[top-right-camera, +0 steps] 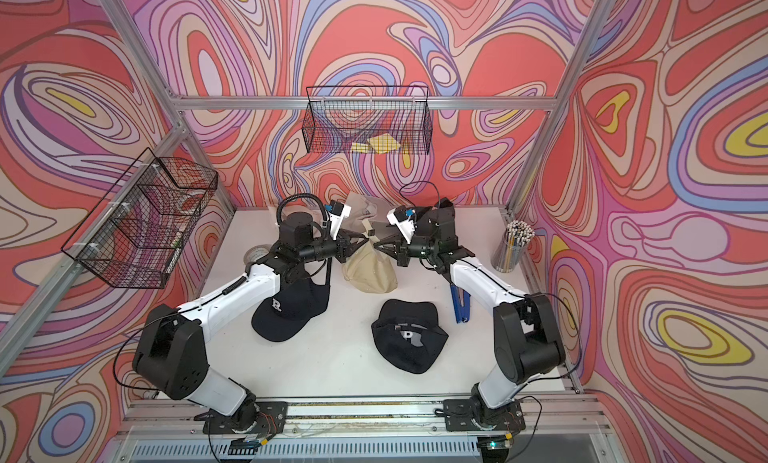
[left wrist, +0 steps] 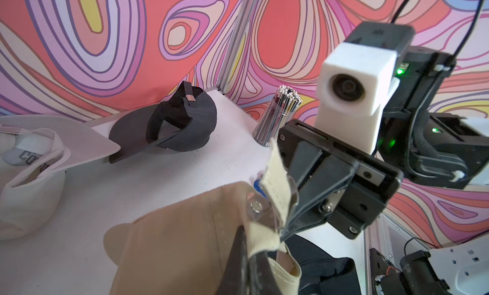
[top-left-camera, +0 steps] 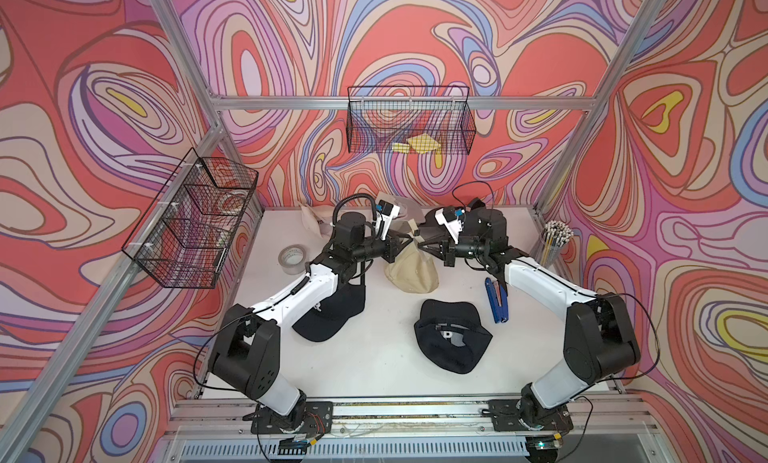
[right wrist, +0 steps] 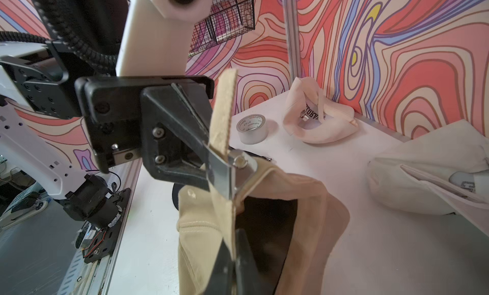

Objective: Open the adjustable buckle of the baseball cap
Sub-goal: Pull the adjustable strap on the baseball cap.

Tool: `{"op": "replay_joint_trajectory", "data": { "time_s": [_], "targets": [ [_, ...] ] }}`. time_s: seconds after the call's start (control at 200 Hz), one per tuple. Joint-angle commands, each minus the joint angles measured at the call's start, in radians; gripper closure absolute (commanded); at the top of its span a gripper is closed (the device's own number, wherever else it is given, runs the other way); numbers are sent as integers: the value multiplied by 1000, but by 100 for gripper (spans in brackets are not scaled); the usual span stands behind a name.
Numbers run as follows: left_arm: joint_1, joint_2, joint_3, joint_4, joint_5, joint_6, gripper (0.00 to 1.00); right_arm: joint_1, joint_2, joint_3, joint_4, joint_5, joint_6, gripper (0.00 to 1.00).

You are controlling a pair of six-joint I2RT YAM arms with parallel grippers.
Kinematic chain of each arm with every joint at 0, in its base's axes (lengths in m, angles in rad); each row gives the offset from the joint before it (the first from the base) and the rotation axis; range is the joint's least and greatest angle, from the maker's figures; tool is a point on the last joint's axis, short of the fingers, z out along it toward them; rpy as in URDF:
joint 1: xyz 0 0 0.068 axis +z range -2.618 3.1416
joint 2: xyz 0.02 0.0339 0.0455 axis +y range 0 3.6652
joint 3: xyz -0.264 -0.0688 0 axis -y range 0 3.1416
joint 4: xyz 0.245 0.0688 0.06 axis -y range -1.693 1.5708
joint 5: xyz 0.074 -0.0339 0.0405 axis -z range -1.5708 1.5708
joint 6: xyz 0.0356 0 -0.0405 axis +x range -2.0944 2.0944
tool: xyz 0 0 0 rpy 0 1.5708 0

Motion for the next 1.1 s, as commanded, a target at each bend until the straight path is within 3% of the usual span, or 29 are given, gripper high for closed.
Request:
{"op": "replay_joint_trajectory", "data": {
  "time_s": [0.0,0.351,0.501,0.596,0.876,1.092],
  "targets": [
    [18,-46,43,88,-54,-70,100,-15,7,-33,-27,48,-6,100],
    [20,6,29,198,6,-147,100,-15,-8,-27,-19,-1,3,100],
    [18,9,19,203,51,-78,100,-15,-19,-12,-25,-27,18,54],
    [19,0,17,163,57,-8,100,-17,-40,-13,-19,-28,37,43],
    [19,-6,8,102,97,138,100,-34,-80,-9,54,-36,186,37],
    [19,-12,-11,158,152,136,100,-34,-52,19,97,10,275,48]
  ]
}}
